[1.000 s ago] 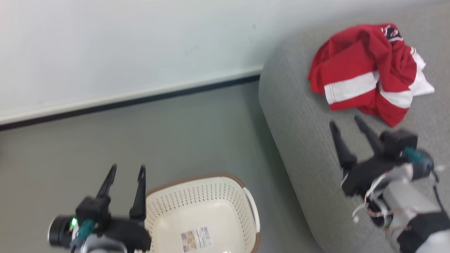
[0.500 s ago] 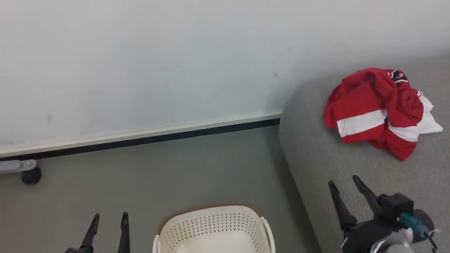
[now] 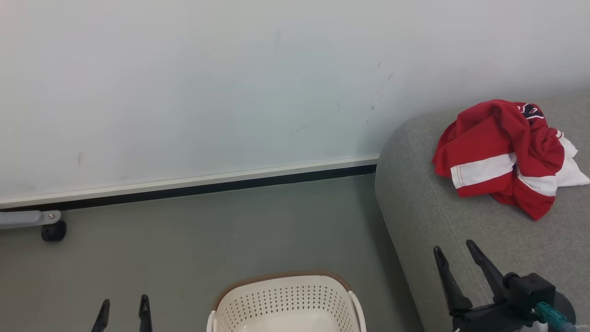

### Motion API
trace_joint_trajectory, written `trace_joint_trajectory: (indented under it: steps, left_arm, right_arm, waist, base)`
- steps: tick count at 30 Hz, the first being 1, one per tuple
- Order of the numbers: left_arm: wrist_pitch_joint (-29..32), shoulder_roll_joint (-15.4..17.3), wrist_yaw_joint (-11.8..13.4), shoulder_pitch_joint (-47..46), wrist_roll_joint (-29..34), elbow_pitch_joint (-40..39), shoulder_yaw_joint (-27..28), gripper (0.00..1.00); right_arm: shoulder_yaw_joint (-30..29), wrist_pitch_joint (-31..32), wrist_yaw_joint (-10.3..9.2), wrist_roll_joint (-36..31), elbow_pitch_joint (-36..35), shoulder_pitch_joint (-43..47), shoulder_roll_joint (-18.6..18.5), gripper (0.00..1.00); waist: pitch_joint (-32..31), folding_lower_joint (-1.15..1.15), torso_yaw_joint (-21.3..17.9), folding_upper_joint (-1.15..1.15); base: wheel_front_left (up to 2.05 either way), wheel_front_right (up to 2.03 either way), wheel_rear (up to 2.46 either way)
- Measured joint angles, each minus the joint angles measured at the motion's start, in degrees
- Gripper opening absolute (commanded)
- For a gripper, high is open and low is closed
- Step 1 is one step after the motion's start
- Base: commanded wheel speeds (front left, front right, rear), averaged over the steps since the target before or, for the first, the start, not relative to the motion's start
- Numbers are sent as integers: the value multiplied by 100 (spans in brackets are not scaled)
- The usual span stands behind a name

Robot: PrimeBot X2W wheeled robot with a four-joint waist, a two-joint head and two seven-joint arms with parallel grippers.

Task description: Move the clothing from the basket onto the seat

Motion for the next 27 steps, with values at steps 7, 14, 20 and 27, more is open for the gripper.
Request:
trace_joint_trajectory:
  steps: [7, 14, 20, 27]
  left_arm:
    - [-1, -5, 1, 155, 34, -115, 79, 100]
    - [-1, -7, 2, 196, 42, -146, 110, 100]
    - [-1, -18, 2, 196, 45, -232, 112, 0]
    - [13, -176, -1, 240, 16, 100, 65, 0]
  right_arm:
    - [-265, -1, -18, -105, -138, 118, -14, 100]
    - [-387, -1, -23, -186, -250, 303, 11, 100]
    - [-519, -1, -24, -237, -323, 337, 44, 0]
    - [-405, 12, -15, -223, -24, 600, 301, 0]
  waist:
    - [-1, 0, 9, 0]
    - [-11, 0, 17, 0]
    - [-7, 0, 42, 0]
    - [-4, 0, 48, 0]
  base:
    - [0, 0, 0]
    - [0, 0, 0]
    - [0, 0, 0]
    - [0, 0, 0]
